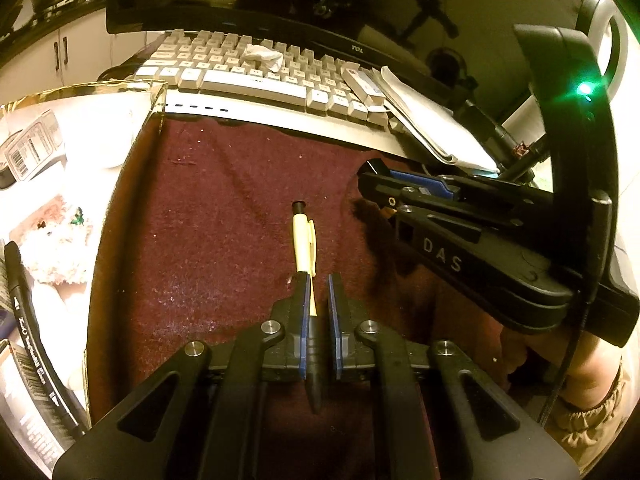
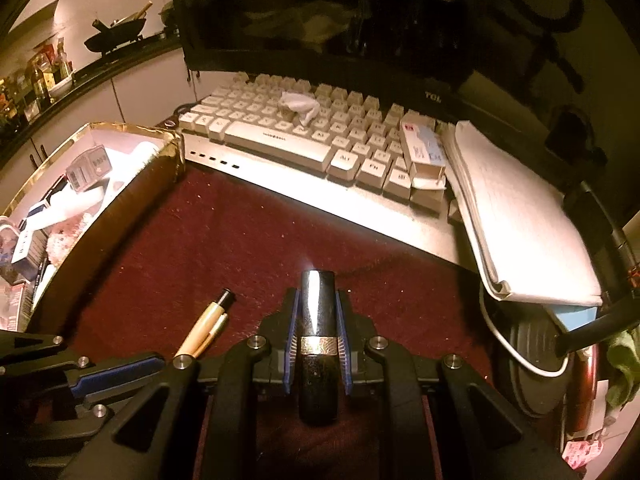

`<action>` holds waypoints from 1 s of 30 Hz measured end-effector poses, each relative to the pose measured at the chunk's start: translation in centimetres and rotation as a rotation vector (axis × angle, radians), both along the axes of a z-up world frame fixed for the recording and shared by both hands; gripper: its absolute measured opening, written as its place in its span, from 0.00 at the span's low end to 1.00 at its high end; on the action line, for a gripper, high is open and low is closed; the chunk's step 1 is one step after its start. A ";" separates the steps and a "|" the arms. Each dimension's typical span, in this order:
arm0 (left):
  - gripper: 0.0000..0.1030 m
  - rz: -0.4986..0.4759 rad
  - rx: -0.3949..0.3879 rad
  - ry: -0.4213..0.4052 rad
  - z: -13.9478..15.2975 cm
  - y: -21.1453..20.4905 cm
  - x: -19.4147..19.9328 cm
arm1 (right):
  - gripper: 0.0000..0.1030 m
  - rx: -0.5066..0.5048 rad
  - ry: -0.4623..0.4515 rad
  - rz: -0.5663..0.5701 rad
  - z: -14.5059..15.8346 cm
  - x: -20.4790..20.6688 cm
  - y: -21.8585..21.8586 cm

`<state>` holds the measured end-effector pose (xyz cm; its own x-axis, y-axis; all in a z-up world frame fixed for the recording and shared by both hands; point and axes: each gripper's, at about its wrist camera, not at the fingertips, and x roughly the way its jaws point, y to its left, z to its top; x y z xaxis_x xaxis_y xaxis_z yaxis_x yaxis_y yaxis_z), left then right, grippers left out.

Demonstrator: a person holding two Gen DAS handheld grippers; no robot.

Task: Organize objects
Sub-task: 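Hold the yellow pen upright with the left gripper while the right holds the black tube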

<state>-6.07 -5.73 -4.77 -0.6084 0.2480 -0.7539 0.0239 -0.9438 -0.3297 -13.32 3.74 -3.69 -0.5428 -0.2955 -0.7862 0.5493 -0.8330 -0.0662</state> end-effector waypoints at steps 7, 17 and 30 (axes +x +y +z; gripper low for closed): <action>0.08 0.008 0.008 0.013 0.5 -0.3 0.2 | 0.16 -0.010 0.017 0.014 0.8 1.2 0.2; 0.08 0.018 0.059 0.016 0.6 -1.1 0.7 | 0.15 -0.005 0.040 0.016 1.2 1.8 0.4; 0.08 0.033 0.113 0.016 0.6 -2.1 1.6 | 0.15 -0.013 0.035 0.001 1.1 2.3 1.8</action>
